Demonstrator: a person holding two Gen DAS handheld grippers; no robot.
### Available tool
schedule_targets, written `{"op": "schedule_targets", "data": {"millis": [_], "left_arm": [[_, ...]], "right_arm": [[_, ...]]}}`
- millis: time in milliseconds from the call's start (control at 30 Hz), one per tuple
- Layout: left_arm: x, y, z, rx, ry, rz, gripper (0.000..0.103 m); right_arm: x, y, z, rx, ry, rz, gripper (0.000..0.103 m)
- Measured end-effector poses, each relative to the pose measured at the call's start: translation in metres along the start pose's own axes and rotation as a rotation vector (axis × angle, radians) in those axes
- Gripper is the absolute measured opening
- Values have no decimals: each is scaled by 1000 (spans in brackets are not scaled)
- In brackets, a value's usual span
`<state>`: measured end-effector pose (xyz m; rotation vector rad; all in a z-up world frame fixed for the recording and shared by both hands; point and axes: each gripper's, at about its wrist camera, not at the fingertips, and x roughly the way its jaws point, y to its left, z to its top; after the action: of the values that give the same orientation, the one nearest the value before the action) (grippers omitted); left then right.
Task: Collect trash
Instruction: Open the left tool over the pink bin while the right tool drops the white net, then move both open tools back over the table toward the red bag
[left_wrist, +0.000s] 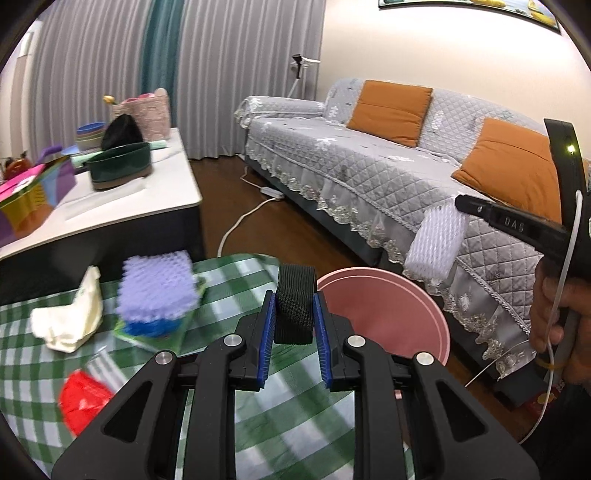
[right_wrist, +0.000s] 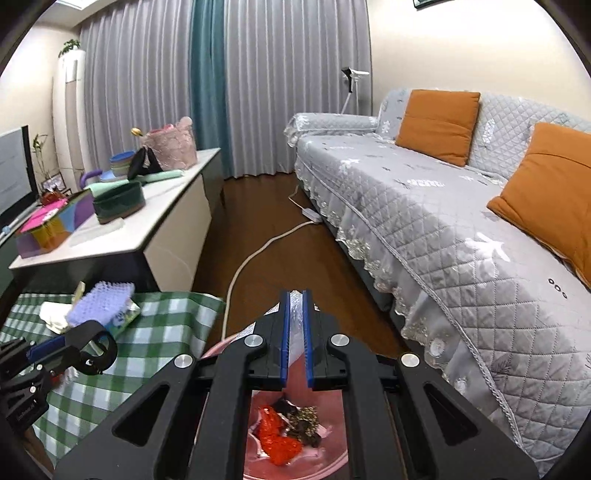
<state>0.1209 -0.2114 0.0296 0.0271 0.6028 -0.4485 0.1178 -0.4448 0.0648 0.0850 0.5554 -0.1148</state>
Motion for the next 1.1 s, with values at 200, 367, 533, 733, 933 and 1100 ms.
{"op": "schedule_targets", "data": {"millis": [200,367,533,733,933,1100], "left_arm": [[27,-19,4,27,14,-49,20],[48,-33,7,44,29,-82,20],[60,-45,10,58,37,-107,21],[69,-49,15,64,59,-139,39],[56,-42,12,40,55,-123,39],[35,-32,9,28,48,-98,39]], "right_arm": [[8,-10,-4,3,14,-34,7],[15,-18,-5,12,27,-49,7],[19,-22,-5,22,32,-59,8],[24,-28,-6,50,61,-65,21],[18,-27,-2,71,48,-66,42],[4,-11,7,53,19,-42,53]]}}
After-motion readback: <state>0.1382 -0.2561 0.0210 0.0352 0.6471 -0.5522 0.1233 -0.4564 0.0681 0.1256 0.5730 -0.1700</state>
